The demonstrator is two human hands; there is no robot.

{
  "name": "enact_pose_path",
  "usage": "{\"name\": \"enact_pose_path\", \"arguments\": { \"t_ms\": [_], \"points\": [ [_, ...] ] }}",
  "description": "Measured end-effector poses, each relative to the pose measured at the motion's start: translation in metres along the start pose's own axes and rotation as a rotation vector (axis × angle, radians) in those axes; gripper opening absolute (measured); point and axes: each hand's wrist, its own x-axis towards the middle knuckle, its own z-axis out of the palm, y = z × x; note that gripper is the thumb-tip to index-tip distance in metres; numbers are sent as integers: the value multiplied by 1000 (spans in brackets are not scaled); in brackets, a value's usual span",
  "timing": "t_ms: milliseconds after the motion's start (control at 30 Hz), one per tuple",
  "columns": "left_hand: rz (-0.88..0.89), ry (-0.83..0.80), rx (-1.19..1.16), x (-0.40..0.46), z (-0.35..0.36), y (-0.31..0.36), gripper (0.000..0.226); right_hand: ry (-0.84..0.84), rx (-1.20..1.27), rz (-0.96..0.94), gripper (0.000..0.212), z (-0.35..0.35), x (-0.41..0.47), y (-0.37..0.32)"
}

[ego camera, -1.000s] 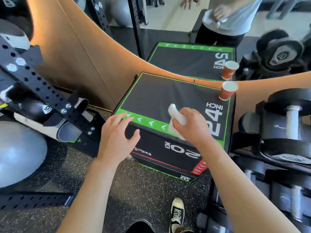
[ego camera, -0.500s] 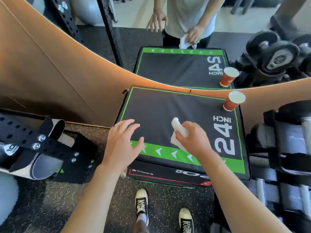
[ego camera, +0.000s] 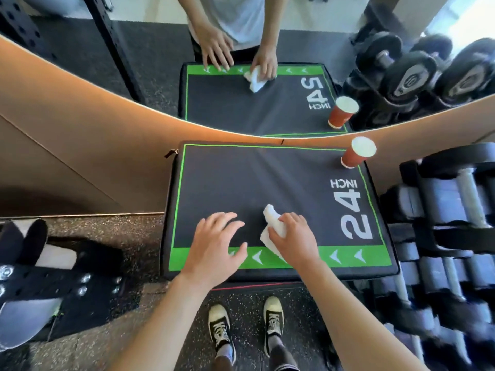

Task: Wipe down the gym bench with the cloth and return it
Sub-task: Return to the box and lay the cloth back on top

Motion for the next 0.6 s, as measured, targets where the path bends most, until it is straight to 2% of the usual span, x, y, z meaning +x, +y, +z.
{"name": "enact_pose_path", "arguments": {
  "t_ms": [100,200,433,600],
  "points": [
    [5,-20,-3,5,10,3,47,-35,7,-22,37,0,-1,4],
    [23,-68,17,9,21,7,47,1,51,-98,40,-10,-6,15],
    [36,-93,78,16,40,21,46,110,121,-136,22,-40,-7,54],
    [15,-111,121,21,53,28,41,-40,91,-124,18,-41,4,70]
  ]
}}
